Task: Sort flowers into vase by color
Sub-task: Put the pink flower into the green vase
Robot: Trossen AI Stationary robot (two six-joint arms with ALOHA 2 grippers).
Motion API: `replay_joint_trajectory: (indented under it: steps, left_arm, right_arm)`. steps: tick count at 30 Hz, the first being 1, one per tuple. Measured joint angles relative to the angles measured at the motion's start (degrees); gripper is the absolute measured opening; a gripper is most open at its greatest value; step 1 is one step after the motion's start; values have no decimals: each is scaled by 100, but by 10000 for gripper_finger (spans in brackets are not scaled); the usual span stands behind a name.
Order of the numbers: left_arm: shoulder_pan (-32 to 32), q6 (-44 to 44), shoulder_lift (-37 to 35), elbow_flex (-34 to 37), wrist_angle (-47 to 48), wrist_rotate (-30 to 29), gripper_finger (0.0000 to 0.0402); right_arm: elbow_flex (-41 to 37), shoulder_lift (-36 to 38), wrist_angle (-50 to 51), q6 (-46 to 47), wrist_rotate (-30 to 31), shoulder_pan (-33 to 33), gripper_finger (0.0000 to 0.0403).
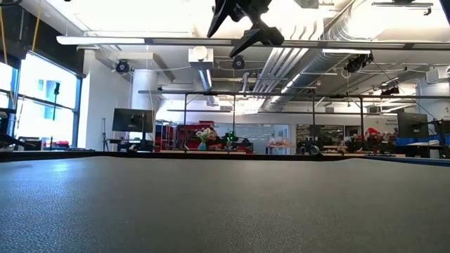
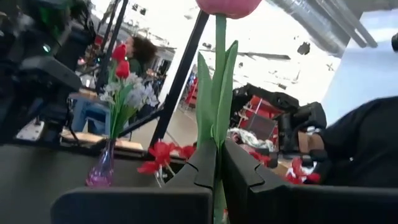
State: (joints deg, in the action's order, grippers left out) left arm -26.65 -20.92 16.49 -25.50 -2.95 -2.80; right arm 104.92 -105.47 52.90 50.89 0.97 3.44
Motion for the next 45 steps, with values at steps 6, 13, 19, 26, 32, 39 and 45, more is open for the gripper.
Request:
replay_joint_trajectory:
  steps: [6,13,19,26,32,39,45]
  left_arm:
    - [0,-138,0,0,355,87,0]
    - [0,156,4,-130,221,37,0]
    - [0,459,2,-721,1153,15,0]
    - [0,263,107,-796,1315,50,0]
    - [0,148,430,-507,902,128,0]
    - [0,240,710,-243,619,377,0]
    - [-2,305,730,-195,692,942,14]
  right_arm:
    - [0,0,59,-81,-47,18,249]
    - [0,0,98,-84,-81,44,249]
    - [0,0,100,-84,-81,44,249]
    - [0,0,101,-67,-81,44,249]
    - [0,0,103,-38,-84,44,249]
    - [0,0,103,-89,-204,44,249]
    - [0,0,112,-367,-315,4,249]
